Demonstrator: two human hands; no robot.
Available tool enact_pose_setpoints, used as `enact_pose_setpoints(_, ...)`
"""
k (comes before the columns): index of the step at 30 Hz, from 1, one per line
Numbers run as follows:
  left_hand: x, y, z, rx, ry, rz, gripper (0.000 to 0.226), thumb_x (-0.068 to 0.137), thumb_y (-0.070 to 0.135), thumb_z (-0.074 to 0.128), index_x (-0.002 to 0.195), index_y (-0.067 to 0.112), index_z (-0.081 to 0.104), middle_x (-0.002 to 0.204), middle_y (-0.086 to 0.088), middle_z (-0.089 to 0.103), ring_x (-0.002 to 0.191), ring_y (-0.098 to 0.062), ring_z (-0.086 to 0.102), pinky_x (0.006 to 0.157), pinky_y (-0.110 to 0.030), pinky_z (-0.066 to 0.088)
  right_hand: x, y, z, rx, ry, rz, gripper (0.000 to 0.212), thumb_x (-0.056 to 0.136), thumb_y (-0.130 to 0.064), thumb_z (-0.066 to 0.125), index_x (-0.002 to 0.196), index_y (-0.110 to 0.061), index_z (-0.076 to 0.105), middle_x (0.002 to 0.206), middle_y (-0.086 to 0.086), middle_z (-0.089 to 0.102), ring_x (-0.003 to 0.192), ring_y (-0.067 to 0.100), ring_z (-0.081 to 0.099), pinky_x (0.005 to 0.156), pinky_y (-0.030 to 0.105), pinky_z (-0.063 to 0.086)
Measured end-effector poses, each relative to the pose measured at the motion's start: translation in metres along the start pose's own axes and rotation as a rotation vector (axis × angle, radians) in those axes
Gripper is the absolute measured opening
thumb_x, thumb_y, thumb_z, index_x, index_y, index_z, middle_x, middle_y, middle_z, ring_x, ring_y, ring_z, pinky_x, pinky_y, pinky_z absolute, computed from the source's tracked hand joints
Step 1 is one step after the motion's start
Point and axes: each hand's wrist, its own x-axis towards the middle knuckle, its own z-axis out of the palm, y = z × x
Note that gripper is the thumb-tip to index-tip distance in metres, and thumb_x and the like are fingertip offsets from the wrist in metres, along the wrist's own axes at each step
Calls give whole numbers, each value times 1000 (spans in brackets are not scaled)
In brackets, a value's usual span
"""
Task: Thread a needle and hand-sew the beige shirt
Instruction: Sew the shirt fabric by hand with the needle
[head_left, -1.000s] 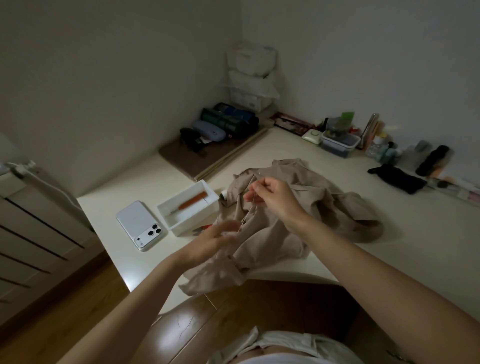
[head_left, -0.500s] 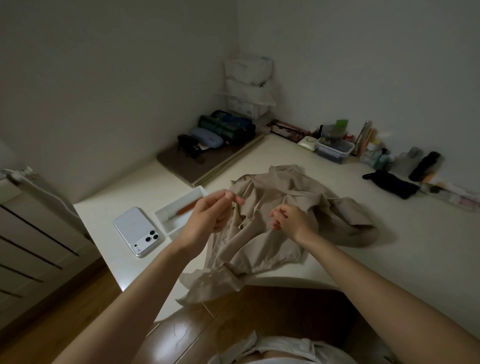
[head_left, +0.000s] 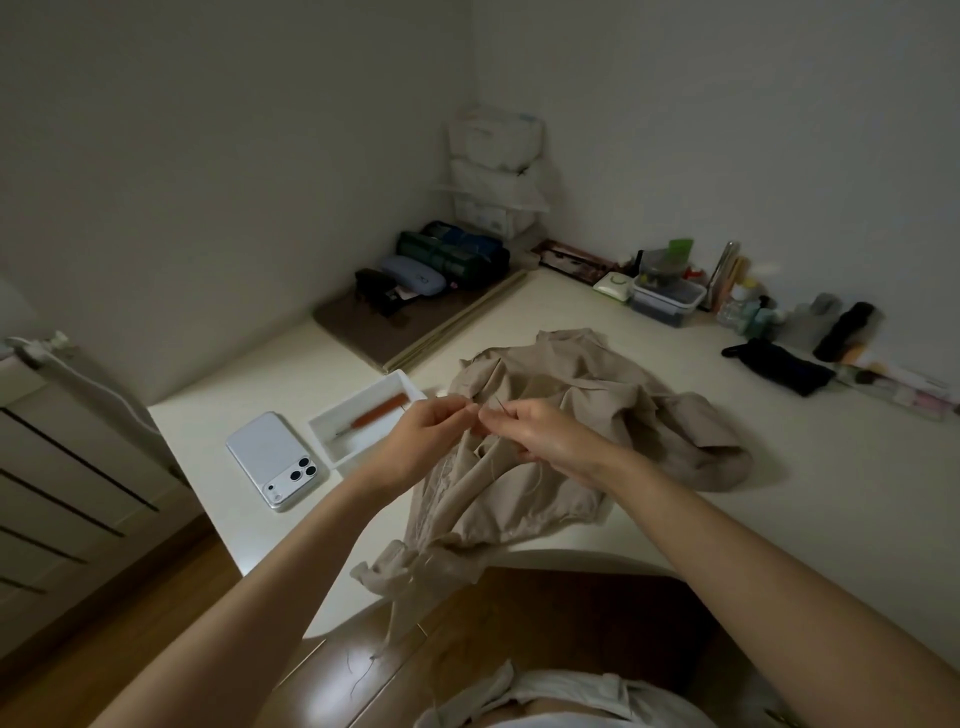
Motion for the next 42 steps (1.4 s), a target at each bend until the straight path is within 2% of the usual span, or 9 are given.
enact_pose_setpoints(5,-3,-9,-3,19,30,-10,31,99,25,46,81,16,69,52,9,38,50,-12,28,48,-22,24,-2,7,-3,89,83,31,23,98,-27,47,93,-11,63,59,-12,48,48,-4,47,54,14,38)
enact_pose_setpoints(10,-7,-12,-4,-55,104,-26,38,99,24,47,70,25,70,48,8,34,49,-14,25,50,-30,21,3,32,-18,5,285,134,24,98,-24,49,79,-13,60,59,-8,46,57,6,40,59,20,34)
enact_pose_setpoints(17,-9,-16,-3,-85,137,18,27,98,20,49,77,19,66,47,12,39,47,-7,27,50,-25,22,8,67,-30,-87,499,324,29,97,-17,49,68,-12,53,55,2,38,46,12,32,44,21,26)
enact_pose_setpoints(21,-9,-19,-2,-64,120,1,25,97,18,51,78,20,67,48,13,44,49,-7,30,50,-21,25,0,66,-27,-170,400,193,20,96,-24,53,107,-10,63,86,2,59,70,6,49,56,15,36)
enact_pose_setpoints(24,-8,-19,0,-92,108,3,24,97,18,51,79,19,67,51,11,46,50,-7,32,48,-18,25,-7,48,-19,-196,173,56,40,89,-20,64,127,-17,52,76,-9,51,61,-7,49,54,5,38)
enact_pose_setpoints(27,-6,-17,4,-111,145,25,24,97,18,51,79,17,67,54,11,48,51,-5,38,48,-13,31,-2,39,-5,-197,22,19,58,81,-17,73,134,-21,49,104,-9,56,93,-4,54,72,8,42)
enact_pose_setpoints(33,-6,-11,9,-242,213,49,23,98,12,48,81,7,64,55,5,47,51,-3,44,46,-8,35,15,40,27,-289,8,-73,37,88,-16,67,123,-13,56,66,-7,41,48,-2,44,53,7,36)
enact_pose_setpoints(39,-1,-26,1,-316,380,-2,23,97,10,49,79,10,63,72,-1,61,69,-12,57,71,-22,50,20,40,36,-190,27,-42,14,89,-22,65,97,-10,65,92,3,65,90,17,64,83,24,51)
enact_pose_setpoints(42,3,-40,-5,-351,435,-159,24,98,14,45,80,14,61,80,-2,62,80,-20,59,76,-32,47,15,42,32,-217,34,-39,16,91,-18,62,103,-7,65,74,2,63,67,3,59,67,13,48)
